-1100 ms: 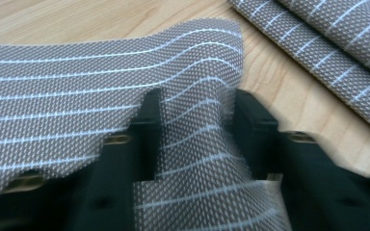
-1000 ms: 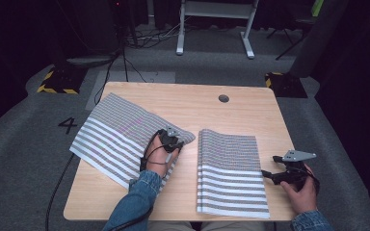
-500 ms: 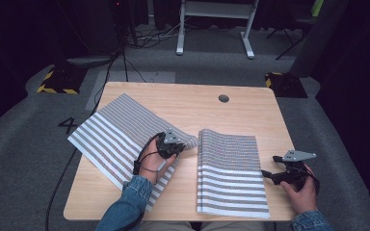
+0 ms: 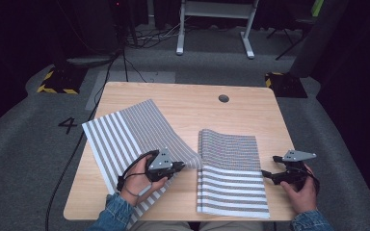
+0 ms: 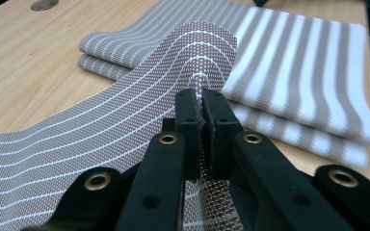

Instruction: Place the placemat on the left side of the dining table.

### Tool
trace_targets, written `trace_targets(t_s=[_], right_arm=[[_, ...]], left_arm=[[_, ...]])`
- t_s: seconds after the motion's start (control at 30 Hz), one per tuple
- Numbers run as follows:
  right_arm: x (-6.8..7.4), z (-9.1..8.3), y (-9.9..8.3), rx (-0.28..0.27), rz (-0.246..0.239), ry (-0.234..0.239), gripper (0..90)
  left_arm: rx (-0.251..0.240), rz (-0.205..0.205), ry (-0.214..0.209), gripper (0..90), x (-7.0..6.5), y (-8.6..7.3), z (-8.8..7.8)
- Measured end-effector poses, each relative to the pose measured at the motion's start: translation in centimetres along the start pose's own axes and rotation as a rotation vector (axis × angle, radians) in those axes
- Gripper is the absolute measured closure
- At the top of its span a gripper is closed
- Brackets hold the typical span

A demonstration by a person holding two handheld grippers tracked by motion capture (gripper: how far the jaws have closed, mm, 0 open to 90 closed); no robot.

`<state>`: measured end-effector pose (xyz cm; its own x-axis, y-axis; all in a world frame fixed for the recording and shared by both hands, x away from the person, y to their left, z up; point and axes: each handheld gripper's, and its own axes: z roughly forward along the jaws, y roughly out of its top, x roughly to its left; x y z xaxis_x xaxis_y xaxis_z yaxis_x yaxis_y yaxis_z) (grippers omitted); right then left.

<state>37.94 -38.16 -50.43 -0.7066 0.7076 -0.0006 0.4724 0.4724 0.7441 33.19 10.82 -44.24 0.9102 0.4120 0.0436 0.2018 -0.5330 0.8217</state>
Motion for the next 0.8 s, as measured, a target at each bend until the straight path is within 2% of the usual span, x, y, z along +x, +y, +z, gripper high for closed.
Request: trace_targets(t_s=[0.37,0.53,0.6,0.63,0.67,0.73,0.77,0.8], right_arm=[[0.0,0.0,0.0,0.0,0.0,0.0,14.4],[0.0,0.0,0.0,0.0,0.001,0.001,14.4],[0.0,0.0,0.0,0.0,0.0,0.001,14.4],[0.0,0.0,0.0,0.0,0.001,0.001,14.4],[0.0,0.0,0.0,0.0,0.001,0.001,14.4],[0.0,0.0,0.0,0.0,0.001,0.002,14.4],[0.0,0.0,0.0,0.0,0.001,0.002,14.4],[0.0,0.0,0.0,-0.001,0.001,0.002,14.4]], left_arm=[[0.016,-0.032,-0.018,84.9,-2.3,-2.5,-1.8],[0.03,-0.083,-0.039,84.1,-3.3,-4.0,-2.7],[0.036,-0.09,-0.037,83.8,-3.5,-4.2,-2.9],[0.048,-0.113,-0.046,82.3,-4.0,-4.7,-3.2],[0.048,-0.113,-0.046,81.5,-4.0,-4.7,-3.2],[0.062,-0.149,-0.056,79.8,-4.6,-5.6,-3.6],[0.062,-0.149,-0.056,78.9,-4.6,-5.6,-3.6],[0.056,-0.184,-0.066,78.9,-4.8,-5.9,-3.7]])
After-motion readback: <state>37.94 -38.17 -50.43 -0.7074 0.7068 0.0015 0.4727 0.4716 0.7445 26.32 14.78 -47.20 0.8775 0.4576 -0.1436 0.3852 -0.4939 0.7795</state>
